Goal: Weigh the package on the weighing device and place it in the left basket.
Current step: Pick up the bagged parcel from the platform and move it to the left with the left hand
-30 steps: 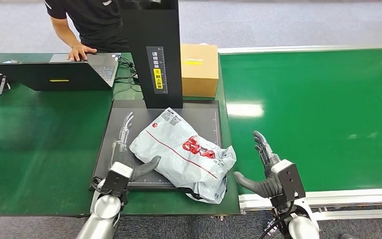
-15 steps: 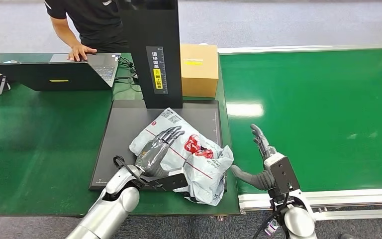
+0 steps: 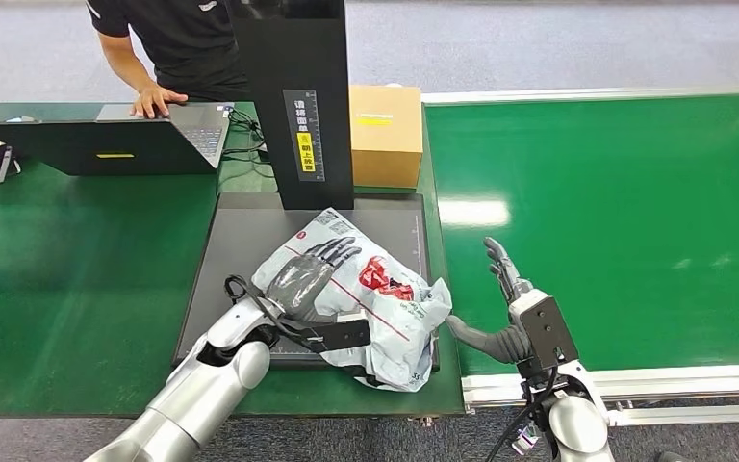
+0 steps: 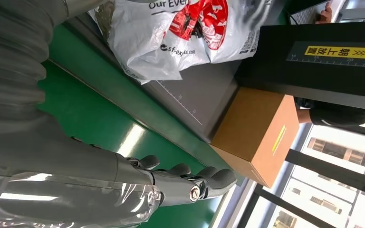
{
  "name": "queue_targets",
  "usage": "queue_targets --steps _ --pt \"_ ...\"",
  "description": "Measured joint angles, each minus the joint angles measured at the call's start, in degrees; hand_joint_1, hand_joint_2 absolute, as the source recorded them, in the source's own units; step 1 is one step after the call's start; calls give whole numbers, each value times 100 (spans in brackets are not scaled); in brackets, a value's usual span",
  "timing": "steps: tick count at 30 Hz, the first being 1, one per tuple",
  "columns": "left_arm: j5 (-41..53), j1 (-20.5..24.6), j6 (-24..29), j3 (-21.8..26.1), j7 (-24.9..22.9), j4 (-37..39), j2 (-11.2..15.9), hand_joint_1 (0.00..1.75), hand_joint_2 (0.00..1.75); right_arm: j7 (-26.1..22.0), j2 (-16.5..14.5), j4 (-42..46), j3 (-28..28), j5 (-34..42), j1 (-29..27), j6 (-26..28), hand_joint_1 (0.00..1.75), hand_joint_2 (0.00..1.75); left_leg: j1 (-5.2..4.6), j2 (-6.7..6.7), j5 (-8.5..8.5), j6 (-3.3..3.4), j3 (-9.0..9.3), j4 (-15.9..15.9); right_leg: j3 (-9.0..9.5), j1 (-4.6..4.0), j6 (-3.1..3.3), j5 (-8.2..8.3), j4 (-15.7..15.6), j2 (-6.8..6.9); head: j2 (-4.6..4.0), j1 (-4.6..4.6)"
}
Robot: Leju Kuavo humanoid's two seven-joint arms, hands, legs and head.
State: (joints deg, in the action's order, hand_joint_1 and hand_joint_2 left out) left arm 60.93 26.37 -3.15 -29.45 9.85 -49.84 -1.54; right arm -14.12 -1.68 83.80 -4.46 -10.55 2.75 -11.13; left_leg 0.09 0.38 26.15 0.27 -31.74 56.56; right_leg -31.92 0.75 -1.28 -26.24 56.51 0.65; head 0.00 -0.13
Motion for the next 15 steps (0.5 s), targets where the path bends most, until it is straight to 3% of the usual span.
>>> queue_targets --steps 8,15 --pt "-44 56 -111 -103 -2 53 39 175 175 14 0 0 0 8 -1 0 0 175 0 0 0 0 0 -1 0 0 1 -1 0 0 0 0" --pt "-196 181 -518 -191 -40 253 44 175 175 20 -1 -20 0 19 16 8 0 175 0 0 0 0 1 -1 2 0 0 0 0 0 0 0"
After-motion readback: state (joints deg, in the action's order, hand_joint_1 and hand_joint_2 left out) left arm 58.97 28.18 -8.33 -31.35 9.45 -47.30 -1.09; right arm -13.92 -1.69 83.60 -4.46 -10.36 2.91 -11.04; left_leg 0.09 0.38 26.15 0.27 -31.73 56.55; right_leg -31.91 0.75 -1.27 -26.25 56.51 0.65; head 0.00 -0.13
